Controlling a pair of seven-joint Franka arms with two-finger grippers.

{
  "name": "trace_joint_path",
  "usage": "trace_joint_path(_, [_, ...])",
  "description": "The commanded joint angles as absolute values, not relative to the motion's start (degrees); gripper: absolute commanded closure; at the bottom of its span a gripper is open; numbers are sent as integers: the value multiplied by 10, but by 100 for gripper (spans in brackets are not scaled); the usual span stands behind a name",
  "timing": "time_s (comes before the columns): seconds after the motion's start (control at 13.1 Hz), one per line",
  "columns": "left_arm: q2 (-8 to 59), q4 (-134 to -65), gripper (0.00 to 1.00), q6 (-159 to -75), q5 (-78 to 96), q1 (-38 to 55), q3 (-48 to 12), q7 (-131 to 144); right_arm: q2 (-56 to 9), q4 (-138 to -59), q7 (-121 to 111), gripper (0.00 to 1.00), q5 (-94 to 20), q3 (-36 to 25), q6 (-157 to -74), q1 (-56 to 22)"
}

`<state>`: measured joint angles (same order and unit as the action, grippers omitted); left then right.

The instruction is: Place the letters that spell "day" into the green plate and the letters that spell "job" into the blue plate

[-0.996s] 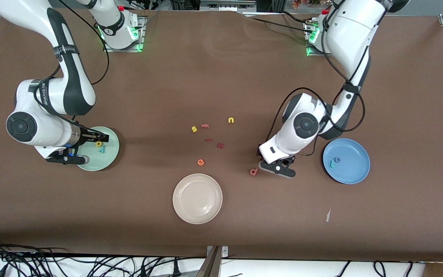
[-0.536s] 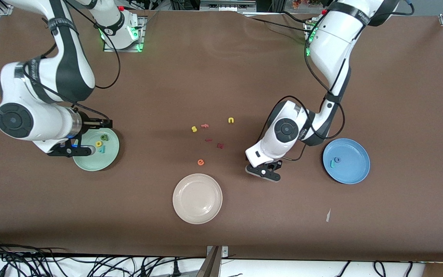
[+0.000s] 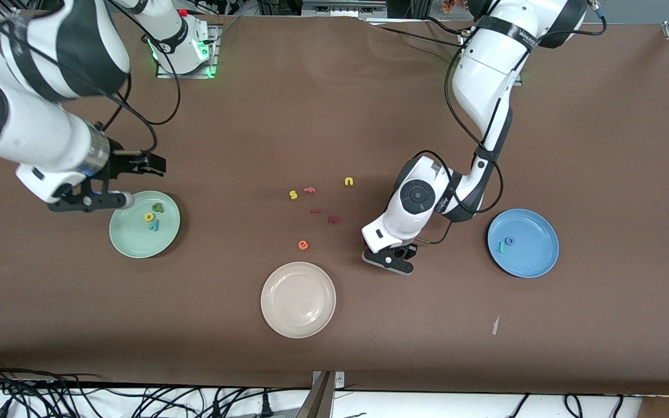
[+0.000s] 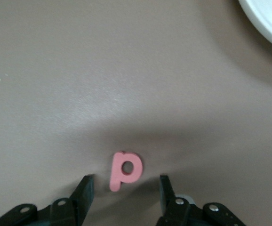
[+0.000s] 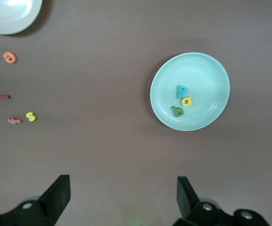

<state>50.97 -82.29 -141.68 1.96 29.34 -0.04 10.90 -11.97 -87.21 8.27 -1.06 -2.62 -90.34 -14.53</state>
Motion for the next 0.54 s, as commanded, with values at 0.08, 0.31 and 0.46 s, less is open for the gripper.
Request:
trace_joint_path(0.08, [526,-802,35,-1423,1,299,12,116,-45,-930,77,0,-8,11,-939,-95])
trace_joint_path(0.31, [532,-797,36,-1426,1,299,12,116,-14,-945,82,0,25,12,-945,-89])
trace_joint_path(0.46, [532,-797,45,-1426,1,299,15,114,-2,-946,78,0,20,-1,-911,-71])
